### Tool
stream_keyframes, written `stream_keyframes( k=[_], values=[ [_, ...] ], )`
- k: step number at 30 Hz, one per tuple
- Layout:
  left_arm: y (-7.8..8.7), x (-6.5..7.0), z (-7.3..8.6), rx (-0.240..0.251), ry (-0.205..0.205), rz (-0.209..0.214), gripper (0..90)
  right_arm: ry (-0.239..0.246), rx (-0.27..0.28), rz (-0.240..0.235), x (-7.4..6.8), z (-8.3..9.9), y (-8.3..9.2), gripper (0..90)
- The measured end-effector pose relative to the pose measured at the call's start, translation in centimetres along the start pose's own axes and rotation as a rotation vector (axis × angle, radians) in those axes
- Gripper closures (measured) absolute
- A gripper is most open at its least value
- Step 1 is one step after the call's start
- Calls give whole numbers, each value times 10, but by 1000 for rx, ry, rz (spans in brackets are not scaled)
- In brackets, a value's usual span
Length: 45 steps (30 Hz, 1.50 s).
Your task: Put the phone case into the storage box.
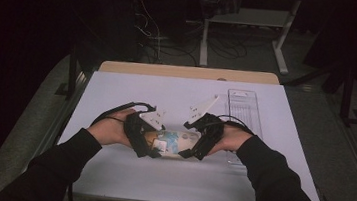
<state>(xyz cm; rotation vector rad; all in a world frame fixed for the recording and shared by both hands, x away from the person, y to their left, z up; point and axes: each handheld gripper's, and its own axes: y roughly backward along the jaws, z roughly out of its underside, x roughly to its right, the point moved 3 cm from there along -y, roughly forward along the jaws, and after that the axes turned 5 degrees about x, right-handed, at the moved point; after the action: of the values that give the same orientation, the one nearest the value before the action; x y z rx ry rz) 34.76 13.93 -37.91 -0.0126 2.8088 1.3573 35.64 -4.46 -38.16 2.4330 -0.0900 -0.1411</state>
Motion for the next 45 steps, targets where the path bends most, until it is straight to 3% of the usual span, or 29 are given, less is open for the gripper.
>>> stream_keyframes(
  k=[3, 9, 21, 27, 36, 41, 45],
  values=[
    [-2, 1, -1, 7, -2, 2, 110, 33, 2, -8, 1, 0, -4, 0],
    [-2, 3, -3, 5, -25, 7, 110, 50, -47, -22, -1, 4, -13, 0],
    [1, 3, -4, 13, -44, -2, 110, 37, -95, -36, -2, 6, -20, 0],
    [0, 3, -4, 8, -53, -1, 110, 41, -103, -44, -2, 5, -19, 66],
    [-3, 4, -4, 11, -44, 14, 109, 51, -122, -48, -4, 6, -18, 83],
    [-4, 3, -3, -4, -41, 14, 107, 71, -117, -26, -5, 6, -19, 94],
    [-6, 5, -3, -20, -36, 15, 103, 61, -122, -37, -6, 7, -20, 98]
  ],
)
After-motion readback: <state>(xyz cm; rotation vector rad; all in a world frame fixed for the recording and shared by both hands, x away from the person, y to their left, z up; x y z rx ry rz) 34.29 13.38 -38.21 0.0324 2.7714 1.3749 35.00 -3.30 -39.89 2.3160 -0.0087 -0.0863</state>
